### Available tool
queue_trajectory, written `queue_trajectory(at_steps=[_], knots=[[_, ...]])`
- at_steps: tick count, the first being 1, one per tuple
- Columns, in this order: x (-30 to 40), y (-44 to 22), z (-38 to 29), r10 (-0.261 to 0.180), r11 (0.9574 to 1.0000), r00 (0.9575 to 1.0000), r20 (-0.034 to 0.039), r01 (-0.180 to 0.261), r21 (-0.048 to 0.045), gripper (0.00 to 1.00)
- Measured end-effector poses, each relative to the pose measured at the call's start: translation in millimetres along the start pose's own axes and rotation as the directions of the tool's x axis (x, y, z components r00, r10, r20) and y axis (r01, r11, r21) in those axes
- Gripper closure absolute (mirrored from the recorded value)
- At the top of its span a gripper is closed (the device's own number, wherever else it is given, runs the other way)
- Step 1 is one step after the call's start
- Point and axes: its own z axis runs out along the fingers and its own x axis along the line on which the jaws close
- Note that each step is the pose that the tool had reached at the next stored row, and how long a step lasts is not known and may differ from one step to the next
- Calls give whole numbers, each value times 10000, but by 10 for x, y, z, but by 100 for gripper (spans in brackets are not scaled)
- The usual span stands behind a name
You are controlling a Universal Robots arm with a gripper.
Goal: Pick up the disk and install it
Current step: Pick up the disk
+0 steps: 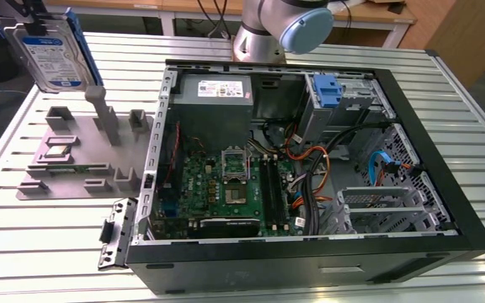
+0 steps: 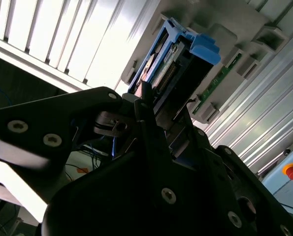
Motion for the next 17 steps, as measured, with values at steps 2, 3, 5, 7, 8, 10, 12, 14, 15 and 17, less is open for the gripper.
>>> queue_trajectory(at_steps=[2,3,5,7,8,10,12,14,15,17], knots=[[-1,0,-12,0,10000,10000,-1,0,-3,65],[-2,-1,-28,0,10000,10000,-1,0,-2,65],[-4,1,-84,0,10000,10000,1,0,-2,65],[-8,2,-148,-1,10000,10000,0,1,-1,65],[-10,2,-181,-1,10000,10000,0,1,-1,65],[-13,4,-244,0,10000,10000,0,0,0,65],[-17,5,-313,-1,10000,10000,0,1,-1,65],[-20,6,-376,-1,10000,10000,-1,1,-2,65],[-22,6,-404,-1,10000,10000,0,1,-1,65],[-24,7,-460,-1,10000,10000,-1,1,-2,65]])
